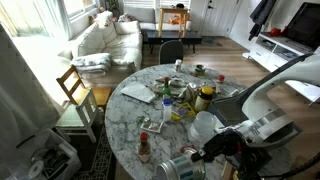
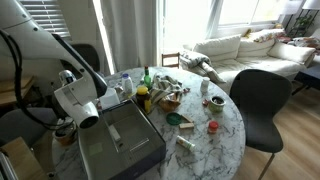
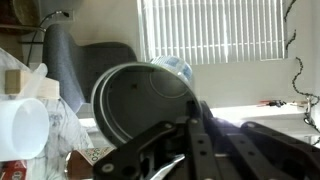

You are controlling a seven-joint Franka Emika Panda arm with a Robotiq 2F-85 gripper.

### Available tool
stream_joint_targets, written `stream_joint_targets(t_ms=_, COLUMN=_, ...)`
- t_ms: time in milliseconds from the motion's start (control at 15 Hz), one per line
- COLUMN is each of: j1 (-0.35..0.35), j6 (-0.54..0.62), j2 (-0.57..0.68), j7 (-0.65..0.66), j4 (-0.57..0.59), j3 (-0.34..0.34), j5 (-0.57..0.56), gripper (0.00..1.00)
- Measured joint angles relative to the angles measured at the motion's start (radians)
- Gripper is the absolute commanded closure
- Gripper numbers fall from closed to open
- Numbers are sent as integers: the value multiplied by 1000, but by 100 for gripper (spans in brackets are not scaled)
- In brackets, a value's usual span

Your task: Empty the silver cup into the scoop

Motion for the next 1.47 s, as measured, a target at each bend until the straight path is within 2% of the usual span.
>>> stream_joint_targets(t_ms=200, j1=8, j6=37, j2=-64, j7=47, j4=-22, j3=1, j5=0, gripper=99)
stream_joint_targets(t_ms=333, j1=18, j6=108, j2=-133, j7=116, j4=-41, j3=7, j5=0, gripper=99)
stream_joint_targets(t_ms=600, j1=56, j6=394, j2=-322, j7=326, j4=-64, j3=56, j5=0, gripper=99)
stream_joint_targets(t_ms=800, j1=90, j6=612, j2=-464, j7=537, j4=-63, j3=135, j5=-30, gripper=99)
stream_joint_targets(t_ms=1000, j1=117, j6=775, j2=-563, j7=769, j4=-59, j3=222, j5=-119, gripper=99)
stream_joint_targets(t_ms=1133, j1=126, j6=838, j2=-594, j7=924, j4=-59, j3=265, j5=-211, gripper=99)
stream_joint_targets(t_ms=1467, j1=128, j6=866, j2=-644, j7=1292, j4=-59, j3=292, j5=-507, gripper=99)
